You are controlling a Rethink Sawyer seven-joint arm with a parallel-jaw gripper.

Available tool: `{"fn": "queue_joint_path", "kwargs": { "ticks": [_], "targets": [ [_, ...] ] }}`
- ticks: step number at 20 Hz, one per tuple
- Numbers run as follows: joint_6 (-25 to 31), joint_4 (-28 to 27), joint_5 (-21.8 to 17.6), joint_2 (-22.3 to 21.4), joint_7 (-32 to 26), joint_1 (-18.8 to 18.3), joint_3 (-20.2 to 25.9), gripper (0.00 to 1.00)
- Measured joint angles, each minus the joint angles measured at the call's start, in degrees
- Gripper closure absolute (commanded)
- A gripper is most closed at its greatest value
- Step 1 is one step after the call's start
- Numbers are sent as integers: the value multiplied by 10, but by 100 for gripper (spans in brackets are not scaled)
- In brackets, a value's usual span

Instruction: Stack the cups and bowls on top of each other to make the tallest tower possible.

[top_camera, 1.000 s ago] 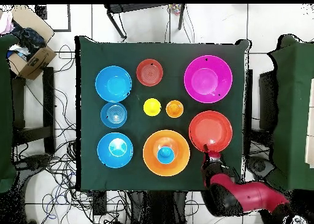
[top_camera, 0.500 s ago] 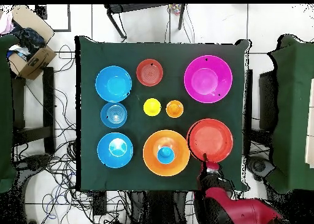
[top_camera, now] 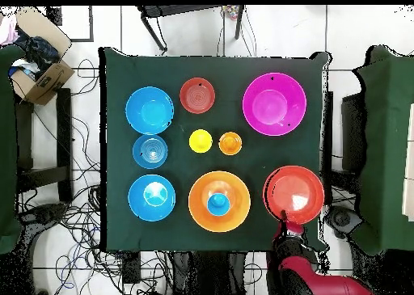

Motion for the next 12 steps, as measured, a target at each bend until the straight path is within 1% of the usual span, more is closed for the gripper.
{"fn": "queue_joint_path", "kwargs": {
  "ticks": [3, 7, 12],
  "targets": [
    [0, 12, 0, 8, 17, -20, 13, 100],
    [0, 31, 0, 21, 45, -37, 31, 100],
    [-1, 60, 0, 34, 91, -45, 52, 100]
  ]
}}
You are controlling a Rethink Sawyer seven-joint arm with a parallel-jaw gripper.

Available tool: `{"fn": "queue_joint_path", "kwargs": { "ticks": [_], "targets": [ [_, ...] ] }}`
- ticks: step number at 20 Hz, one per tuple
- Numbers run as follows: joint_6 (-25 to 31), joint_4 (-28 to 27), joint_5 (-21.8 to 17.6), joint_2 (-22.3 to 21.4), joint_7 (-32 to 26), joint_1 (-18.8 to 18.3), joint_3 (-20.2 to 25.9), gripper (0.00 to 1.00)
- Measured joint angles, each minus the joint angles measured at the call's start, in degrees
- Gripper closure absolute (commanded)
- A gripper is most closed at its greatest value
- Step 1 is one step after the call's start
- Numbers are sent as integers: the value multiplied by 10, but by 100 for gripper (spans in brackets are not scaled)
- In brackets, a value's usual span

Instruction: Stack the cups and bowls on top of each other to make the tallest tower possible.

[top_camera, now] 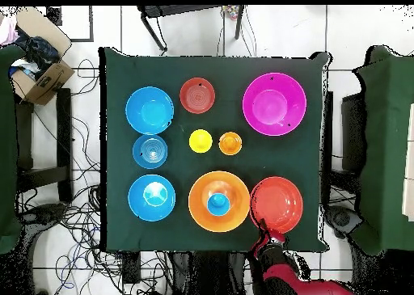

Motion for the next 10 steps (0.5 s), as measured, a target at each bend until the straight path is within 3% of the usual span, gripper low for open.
{"fn": "queue_joint_path", "kwargs": {
  "ticks": [6, 10],
  "targets": [
    [-22, 23, 1, -1, 37, 17, 2, 100],
    [-45, 39, 7, -12, 66, 47, -2, 100]
  ]
}}
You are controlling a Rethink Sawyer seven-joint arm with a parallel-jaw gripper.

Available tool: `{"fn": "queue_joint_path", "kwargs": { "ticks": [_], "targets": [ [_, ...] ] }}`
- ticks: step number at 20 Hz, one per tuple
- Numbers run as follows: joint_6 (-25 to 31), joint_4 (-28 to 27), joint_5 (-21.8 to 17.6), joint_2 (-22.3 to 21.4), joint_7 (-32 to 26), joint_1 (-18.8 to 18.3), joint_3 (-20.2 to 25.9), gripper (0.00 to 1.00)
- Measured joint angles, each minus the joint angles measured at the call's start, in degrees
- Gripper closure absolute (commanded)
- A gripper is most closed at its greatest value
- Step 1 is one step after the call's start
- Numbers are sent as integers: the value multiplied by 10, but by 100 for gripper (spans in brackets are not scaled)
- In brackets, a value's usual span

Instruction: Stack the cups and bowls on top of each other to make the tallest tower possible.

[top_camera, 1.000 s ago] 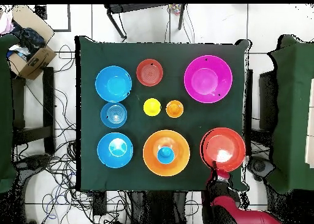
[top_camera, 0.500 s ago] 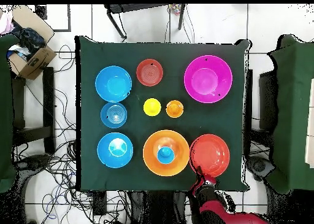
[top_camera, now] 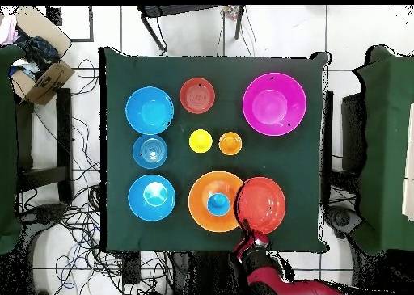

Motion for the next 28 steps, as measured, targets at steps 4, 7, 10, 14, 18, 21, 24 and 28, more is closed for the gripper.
{"fn": "queue_joint_path", "kwargs": {
  "ticks": [4, 7, 10, 14, 18, 21, 24, 28],
  "targets": [
    [-11, 8, 4, -11, 13, 19, -1, 100],
    [-27, 16, 14, -22, 28, 42, -9, 100],
    [-52, 20, 33, -21, 41, 71, -31, 100],
    [-96, 22, 56, -18, 57, 110, -58, 100],
    [-131, 22, 65, -20, 69, 138, -79, 100],
    [-143, 22, 68, -19, 78, 149, -91, 100],
    [-158, 22, 75, -19, 87, 165, -107, 100],
    [-173, 22, 86, -19, 101, 191, -128, 100]
  ]
}}
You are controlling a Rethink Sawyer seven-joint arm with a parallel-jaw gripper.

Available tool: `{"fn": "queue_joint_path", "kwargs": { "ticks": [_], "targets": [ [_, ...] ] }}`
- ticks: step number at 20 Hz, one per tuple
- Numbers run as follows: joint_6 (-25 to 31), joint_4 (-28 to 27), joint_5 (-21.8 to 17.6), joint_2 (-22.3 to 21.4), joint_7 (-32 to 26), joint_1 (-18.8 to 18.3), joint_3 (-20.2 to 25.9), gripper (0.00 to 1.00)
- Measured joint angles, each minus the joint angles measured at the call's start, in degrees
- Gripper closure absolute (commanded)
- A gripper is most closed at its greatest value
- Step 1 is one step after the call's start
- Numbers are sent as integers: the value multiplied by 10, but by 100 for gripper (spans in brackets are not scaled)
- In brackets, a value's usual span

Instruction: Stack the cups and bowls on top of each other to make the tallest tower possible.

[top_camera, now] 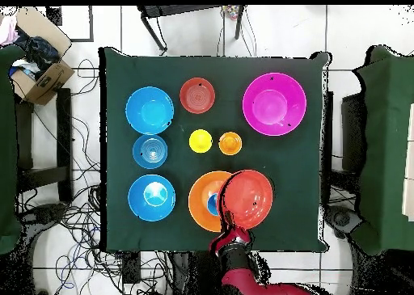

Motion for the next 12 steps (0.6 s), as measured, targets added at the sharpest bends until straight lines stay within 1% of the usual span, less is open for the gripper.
{"fn": "queue_joint_path", "kwargs": {
  "ticks": [7, 8, 12],
  "targets": [
    [-13, 0, 27, 4, 18, 45, -34, 100],
    [-23, 0, 40, 11, 25, 60, -45, 100],
    [-45, 0, 61, 28, 34, 88, -60, 100]
  ]
}}
